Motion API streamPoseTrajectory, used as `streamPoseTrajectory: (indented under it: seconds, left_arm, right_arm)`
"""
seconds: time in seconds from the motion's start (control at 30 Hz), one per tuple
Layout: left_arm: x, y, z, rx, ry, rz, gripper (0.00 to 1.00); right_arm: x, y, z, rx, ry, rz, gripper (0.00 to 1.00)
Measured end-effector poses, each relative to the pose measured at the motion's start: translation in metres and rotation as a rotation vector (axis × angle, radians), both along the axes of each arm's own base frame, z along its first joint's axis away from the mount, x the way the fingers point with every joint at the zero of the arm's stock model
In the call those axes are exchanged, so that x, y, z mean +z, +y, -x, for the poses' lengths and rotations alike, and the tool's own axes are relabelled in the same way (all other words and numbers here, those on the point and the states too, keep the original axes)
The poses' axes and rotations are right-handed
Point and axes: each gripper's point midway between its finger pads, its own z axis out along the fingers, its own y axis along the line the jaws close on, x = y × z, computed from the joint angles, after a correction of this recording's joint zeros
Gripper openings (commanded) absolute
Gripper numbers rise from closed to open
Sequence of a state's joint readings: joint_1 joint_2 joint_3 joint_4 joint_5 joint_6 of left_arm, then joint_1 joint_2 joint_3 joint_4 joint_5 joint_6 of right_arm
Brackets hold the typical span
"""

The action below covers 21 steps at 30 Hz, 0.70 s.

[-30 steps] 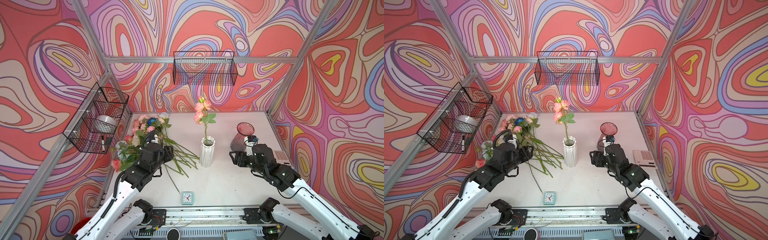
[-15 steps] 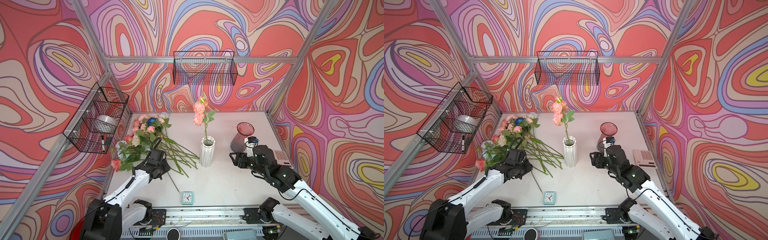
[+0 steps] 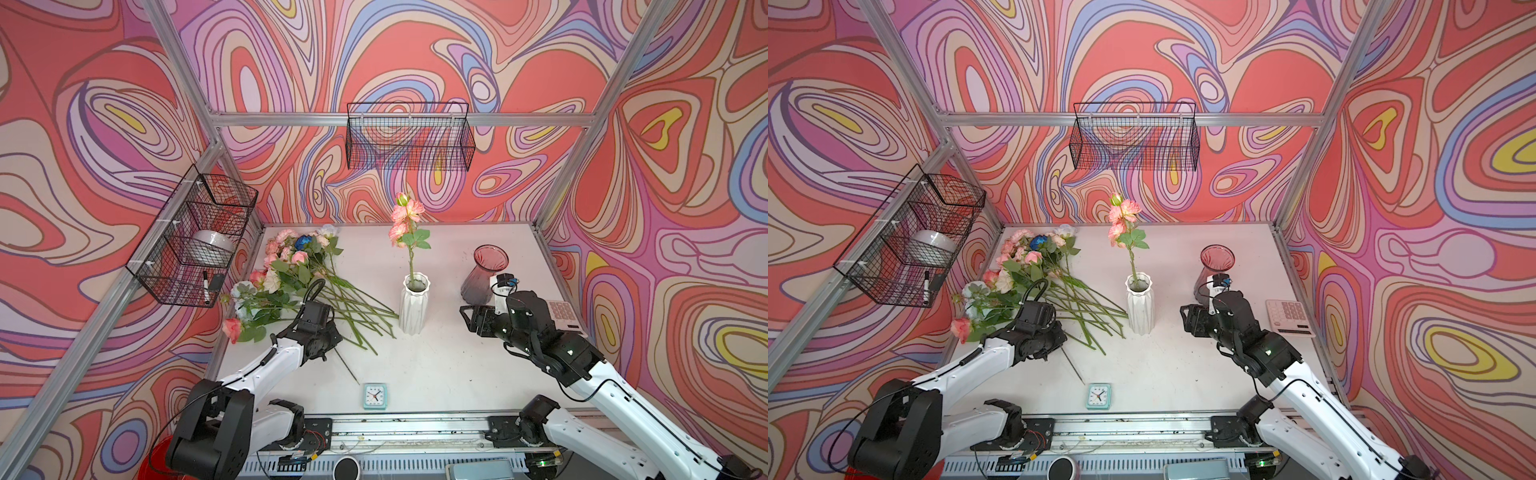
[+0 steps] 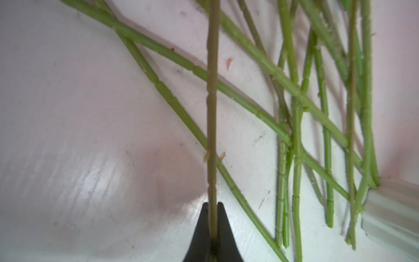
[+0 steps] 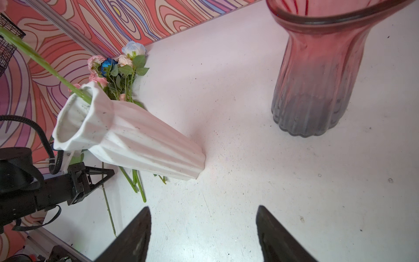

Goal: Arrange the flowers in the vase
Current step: 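Lower the left gripper to the rose pile and grasp another stem, then lift the pink rose high with the left gripper while the right reaches toward its stem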

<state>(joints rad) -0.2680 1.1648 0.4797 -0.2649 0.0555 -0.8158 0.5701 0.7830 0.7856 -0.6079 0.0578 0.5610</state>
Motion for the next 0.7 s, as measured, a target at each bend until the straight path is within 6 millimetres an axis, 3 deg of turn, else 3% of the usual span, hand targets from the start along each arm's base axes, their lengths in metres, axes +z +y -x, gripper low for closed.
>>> streamPoseTrajectory:
  seconds: [0.17, 0.43, 0.6, 0.7]
  left_arm:
    - [0.043, -0.002, -0.011, -0.001, -0.111, 0.025, 0.0]
    - [0.157, -0.014, -0.019, -0.055, -0.374, 0.118, 0.0]
    - [0.242, -0.036, -0.009, -0.201, -0.565, 0.219, 0.0]
    - [0.278, -0.052, 0.005, -0.317, -0.65, 0.288, 0.0]
  right_arm:
    - [0.0, -0.001, 0.0, -0.006, 0.0, -0.004, 0.75]
    - [0.008, 0.001, 0.001, 0.002, -0.015, -0.024, 0.74]
    - [0.047, 0.012, 0.005, 0.072, -0.097, -0.09, 0.71]
    - [0.079, 0.028, 0.011, 0.169, -0.158, -0.16, 0.66]
